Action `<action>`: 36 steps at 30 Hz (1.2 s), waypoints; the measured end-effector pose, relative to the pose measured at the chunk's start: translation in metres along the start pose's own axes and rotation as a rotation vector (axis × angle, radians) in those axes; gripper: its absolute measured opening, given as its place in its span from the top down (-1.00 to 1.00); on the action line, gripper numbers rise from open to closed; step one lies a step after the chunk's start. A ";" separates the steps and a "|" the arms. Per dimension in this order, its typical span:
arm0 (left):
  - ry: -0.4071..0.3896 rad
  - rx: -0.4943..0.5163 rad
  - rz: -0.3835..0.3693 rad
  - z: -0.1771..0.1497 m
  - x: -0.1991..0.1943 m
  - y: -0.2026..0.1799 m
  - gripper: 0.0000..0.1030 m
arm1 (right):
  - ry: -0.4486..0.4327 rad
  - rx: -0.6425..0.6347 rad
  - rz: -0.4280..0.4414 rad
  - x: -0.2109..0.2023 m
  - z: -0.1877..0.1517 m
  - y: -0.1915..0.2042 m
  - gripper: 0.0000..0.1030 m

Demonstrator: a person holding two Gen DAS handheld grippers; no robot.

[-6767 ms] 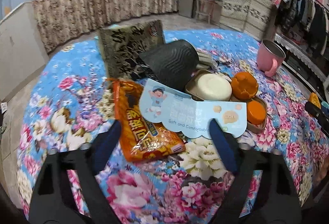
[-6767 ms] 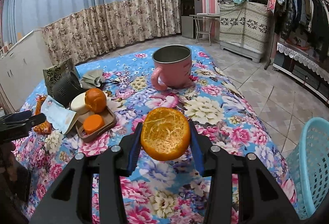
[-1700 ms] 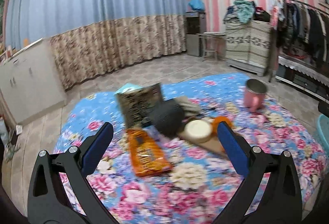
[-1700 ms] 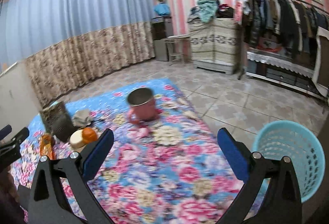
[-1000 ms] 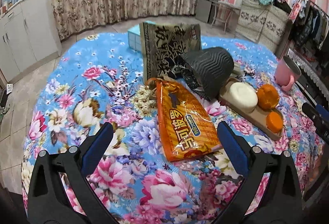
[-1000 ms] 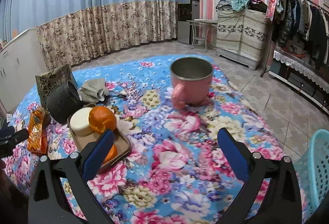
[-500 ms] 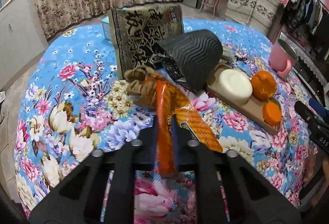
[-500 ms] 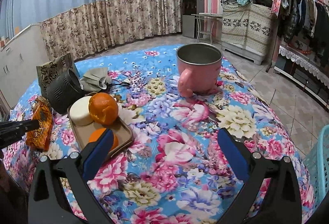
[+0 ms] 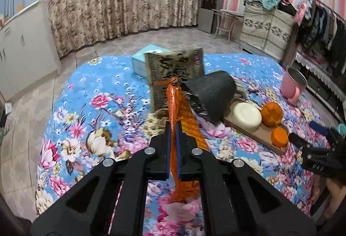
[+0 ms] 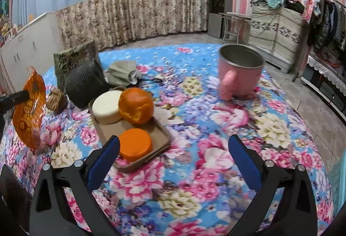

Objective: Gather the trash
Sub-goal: 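Grasp the orange snack bag with the left gripper while the right gripper grasps the orange peel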

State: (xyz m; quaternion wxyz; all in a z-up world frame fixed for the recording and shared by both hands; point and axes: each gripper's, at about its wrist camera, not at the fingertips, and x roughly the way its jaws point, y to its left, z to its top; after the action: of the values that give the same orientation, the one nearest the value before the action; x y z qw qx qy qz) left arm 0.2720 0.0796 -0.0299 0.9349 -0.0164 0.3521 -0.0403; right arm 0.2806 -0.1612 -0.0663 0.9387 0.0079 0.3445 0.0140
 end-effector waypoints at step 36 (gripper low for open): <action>0.006 -0.103 -0.050 0.009 0.004 0.033 0.95 | 0.060 -0.043 0.105 0.007 0.008 0.041 0.22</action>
State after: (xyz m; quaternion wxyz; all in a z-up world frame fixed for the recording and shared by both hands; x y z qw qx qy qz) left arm 0.2835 0.1125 -0.0275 0.9306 -0.0733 0.3558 -0.0455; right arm 0.2908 -0.1204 -0.0636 0.9258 0.0051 0.3712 0.0709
